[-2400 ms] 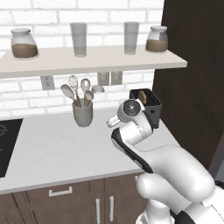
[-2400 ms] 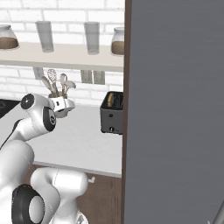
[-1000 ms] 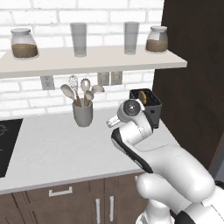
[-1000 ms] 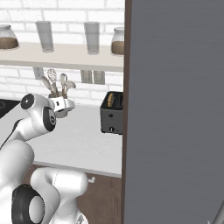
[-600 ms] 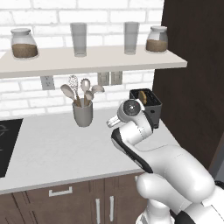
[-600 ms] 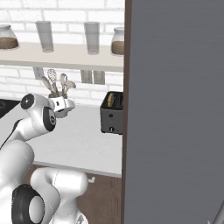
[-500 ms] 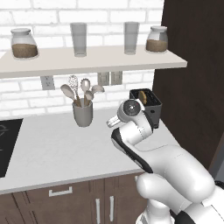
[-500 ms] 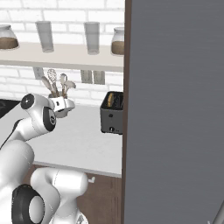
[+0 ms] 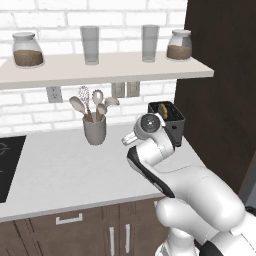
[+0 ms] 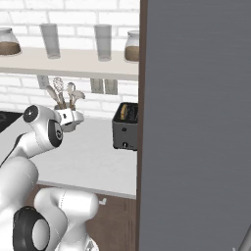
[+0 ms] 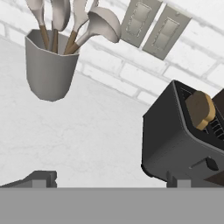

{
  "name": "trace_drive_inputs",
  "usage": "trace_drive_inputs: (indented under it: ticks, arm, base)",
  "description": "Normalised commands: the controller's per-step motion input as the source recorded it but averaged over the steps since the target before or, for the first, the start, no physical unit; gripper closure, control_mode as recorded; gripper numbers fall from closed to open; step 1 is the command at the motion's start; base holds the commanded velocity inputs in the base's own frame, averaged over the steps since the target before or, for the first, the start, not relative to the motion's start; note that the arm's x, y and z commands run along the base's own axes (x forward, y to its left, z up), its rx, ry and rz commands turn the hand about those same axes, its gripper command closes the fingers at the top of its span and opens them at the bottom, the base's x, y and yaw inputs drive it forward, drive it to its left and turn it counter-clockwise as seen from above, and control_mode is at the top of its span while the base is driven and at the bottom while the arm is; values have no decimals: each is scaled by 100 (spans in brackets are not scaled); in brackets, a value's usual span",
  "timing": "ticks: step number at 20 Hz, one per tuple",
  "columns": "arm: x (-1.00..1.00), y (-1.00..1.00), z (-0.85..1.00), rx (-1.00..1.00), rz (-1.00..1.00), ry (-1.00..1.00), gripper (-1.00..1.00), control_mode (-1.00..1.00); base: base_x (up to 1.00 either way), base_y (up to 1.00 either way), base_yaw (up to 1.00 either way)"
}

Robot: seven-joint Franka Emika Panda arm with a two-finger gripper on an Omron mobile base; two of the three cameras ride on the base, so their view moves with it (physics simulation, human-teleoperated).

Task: Start the toaster. Once the lever pops up, take the bread to the plate on the dining counter.

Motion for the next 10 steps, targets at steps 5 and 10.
trace_drive_inputs:
  ticks: [5,10]
  arm:
    - [7,-55,0,0,-14,-3,-100,-100]
    - [0,-100,13,10,-13,-4,-100,-100]
  base:
    - [0,0,0]
    - [0,0,0]
